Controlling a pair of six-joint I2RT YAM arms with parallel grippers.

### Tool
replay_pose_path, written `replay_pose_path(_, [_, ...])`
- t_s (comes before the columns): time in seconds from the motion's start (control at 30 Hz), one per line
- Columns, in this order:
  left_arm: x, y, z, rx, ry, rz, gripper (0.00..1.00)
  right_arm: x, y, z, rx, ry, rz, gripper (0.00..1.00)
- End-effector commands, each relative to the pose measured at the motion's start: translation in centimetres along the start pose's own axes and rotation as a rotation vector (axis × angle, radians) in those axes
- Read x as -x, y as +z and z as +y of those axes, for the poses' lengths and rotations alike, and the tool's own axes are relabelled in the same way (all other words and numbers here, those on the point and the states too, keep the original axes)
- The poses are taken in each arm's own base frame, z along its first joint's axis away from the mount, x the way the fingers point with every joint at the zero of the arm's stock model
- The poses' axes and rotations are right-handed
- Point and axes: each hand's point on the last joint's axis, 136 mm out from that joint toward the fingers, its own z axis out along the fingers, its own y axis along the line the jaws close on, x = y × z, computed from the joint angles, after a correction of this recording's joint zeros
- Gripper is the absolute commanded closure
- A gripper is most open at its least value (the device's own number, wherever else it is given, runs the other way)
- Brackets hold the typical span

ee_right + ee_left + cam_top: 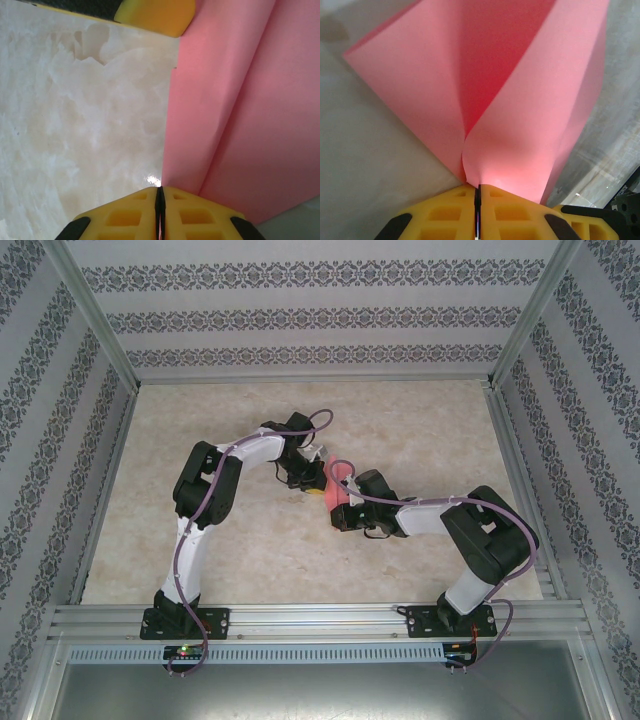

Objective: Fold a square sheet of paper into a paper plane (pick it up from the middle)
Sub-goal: Fourth fold the wing at the center of the table.

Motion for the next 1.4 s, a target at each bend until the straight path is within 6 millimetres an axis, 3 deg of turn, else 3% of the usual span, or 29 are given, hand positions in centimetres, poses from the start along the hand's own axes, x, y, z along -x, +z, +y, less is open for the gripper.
replay_pose_path(0.0, [0.8,-1.8,-0.5,0.049,0.022,-0.037,0.84,-5.2,0.9,-3.2,-0.124,0.034,0.17,0.88])
replay_pose_path(0.3, [1.4,-5.6,-2.0,0.101,0.063,-0.107,0.71,-5.0,0.8,-3.3,-0.126,0.034,0.167,0.89])
replay_pose_path(0.63, [1.6,-8.0,-4.8,0.024,0.062,-0.173,0.72,-5.0,0.8,-3.2,-0.12,0.037,0.158,0.89])
replay_pose_path(0.8, [0.7,-5.1,-5.4,-0.111,0.014,-0.104,0.8,-4.8,0.6,-3.0,-0.116,0.031,0.152,0.89])
replay_pose_path(1.07, [0.9,-2.1,-5.4,-0.184,-0.005,-0.079,0.83,-4.5,0.6,-2.7,-0.107,0.029,0.145,0.89])
replay_pose_path(1.37, [0.8,1.2,-3.6,-0.181,-0.042,-0.039,0.85,-4.1,0.6,-2.5,-0.105,0.027,0.134,0.89])
